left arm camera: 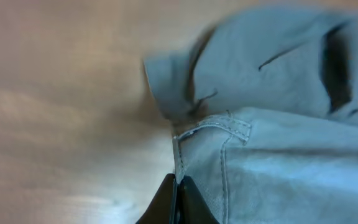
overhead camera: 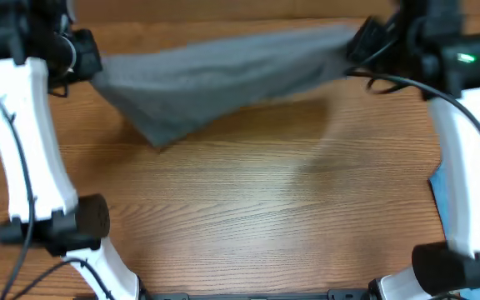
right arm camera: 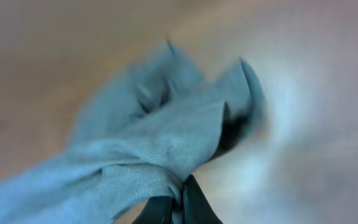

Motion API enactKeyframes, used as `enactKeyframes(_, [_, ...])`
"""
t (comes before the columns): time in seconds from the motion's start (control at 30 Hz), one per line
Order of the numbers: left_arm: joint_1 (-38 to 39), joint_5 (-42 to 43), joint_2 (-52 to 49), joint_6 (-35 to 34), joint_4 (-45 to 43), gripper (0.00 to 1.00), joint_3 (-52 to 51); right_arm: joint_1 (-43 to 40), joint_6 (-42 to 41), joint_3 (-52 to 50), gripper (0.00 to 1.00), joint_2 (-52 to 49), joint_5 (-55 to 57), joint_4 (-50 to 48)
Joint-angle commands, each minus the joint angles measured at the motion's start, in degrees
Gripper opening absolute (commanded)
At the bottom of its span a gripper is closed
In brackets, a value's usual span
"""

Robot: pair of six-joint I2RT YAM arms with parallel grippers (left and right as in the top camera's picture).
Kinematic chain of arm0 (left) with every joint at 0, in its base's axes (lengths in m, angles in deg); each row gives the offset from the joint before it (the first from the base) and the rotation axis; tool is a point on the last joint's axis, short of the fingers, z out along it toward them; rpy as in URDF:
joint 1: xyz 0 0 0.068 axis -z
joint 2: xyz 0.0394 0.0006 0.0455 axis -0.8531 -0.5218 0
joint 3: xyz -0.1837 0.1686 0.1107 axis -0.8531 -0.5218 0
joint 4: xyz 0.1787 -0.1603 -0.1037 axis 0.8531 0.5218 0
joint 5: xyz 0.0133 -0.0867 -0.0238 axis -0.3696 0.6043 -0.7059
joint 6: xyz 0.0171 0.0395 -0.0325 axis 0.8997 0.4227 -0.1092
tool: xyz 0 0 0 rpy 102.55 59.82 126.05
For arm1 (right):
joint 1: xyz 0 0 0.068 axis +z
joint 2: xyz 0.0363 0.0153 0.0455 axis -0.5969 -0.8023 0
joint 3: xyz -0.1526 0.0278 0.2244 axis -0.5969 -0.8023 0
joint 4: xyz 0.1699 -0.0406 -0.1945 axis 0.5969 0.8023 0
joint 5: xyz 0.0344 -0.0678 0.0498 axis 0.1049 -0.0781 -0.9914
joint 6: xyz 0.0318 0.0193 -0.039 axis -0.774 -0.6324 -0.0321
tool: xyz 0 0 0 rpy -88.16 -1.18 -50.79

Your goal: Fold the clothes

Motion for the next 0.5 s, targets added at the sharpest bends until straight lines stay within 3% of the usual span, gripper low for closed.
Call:
enactKeyframes(0.0, [-0.9, -1.3, -2.0, -0.4, 0.5, 0.04, -7.6, -0.5, -1.0, -11.2, 0.04, -0.8, -5.8, -1.0])
enactKeyframes(0.17, [-0.8, -1.2, -2.0, -0.6, 0.5, 0.04, -20.3, -0.5, -1.2, -20.3, 0.04, -0.8, -5.5, -1.4])
enactKeyframes(0.47, [4.3, -1.2, 0.7, -3.2, 0.5, 0.04, -35.4, -0.5, -1.3, -21.2, 0.04, -0.7, 3.6, 9.8])
